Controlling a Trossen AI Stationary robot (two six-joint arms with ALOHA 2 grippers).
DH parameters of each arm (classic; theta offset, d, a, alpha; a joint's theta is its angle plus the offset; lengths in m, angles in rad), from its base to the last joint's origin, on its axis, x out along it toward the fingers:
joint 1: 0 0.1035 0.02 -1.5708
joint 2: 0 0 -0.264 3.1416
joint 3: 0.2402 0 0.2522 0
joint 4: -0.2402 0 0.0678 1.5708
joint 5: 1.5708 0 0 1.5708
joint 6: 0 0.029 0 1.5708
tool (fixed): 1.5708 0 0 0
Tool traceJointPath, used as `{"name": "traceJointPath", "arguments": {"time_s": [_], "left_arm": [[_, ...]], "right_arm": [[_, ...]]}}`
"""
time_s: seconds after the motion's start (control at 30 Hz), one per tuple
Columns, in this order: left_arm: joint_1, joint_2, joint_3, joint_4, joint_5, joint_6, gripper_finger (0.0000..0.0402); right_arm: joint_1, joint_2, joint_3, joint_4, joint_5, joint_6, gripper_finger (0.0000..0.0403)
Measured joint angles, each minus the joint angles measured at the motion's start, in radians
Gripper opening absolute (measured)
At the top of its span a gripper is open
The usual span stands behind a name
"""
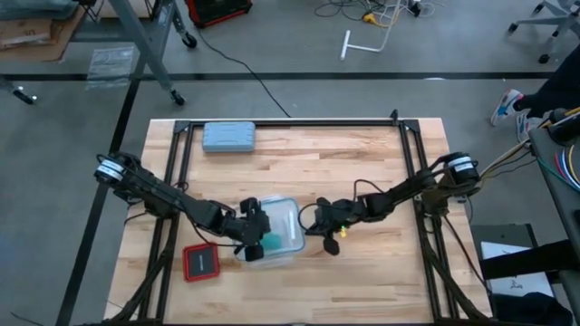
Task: Roll bandage
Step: Close the transparent food container
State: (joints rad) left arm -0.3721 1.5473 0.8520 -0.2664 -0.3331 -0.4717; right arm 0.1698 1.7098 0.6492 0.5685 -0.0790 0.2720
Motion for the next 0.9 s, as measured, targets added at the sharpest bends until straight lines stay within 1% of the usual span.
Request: {"name": "traceJointPath", "arguments": {"time_s": [0.1,0.23,0.47,0.6,0.73,0.83,0.9], "left_arm": [[0.002,0.008,0.000,0.004,-0.025,0.056,0.0001],[0.007,0.014,-0.002,0.013,-0.091,0.072,0.0000],[0.015,0.012,-0.003,0.021,-0.091,0.072,0.0000],[0.015,-0.012,0.014,0.025,-0.061,0.091,0.0000],[0.014,-0.045,0.052,0.025,-0.051,0.107,0.0000],[0.014,-0.052,0.083,-0.054,0.003,0.084,0.0000],[0.012,-0.055,0.102,-0.134,0.014,0.036,0.0000]], "right_arm": [[0.003,0.012,0.030,-0.003,-0.033,0.003,0.0000],[0.009,0.012,0.042,0.004,-0.037,-0.006,0.0000],[0.006,0.009,0.042,0.021,-0.029,-0.010,0.0000],[0.004,-0.045,0.029,-0.036,-0.040,-0.014,0.0000],[0.004,-0.111,0.011,-0.139,0.029,-0.045,0.0000],[0.004,-0.140,-0.030,-0.141,0.054,-0.038,0.0000],[0.001,-0.146,-0.069,-0.125,0.056,-0.014,0.0000]]}}
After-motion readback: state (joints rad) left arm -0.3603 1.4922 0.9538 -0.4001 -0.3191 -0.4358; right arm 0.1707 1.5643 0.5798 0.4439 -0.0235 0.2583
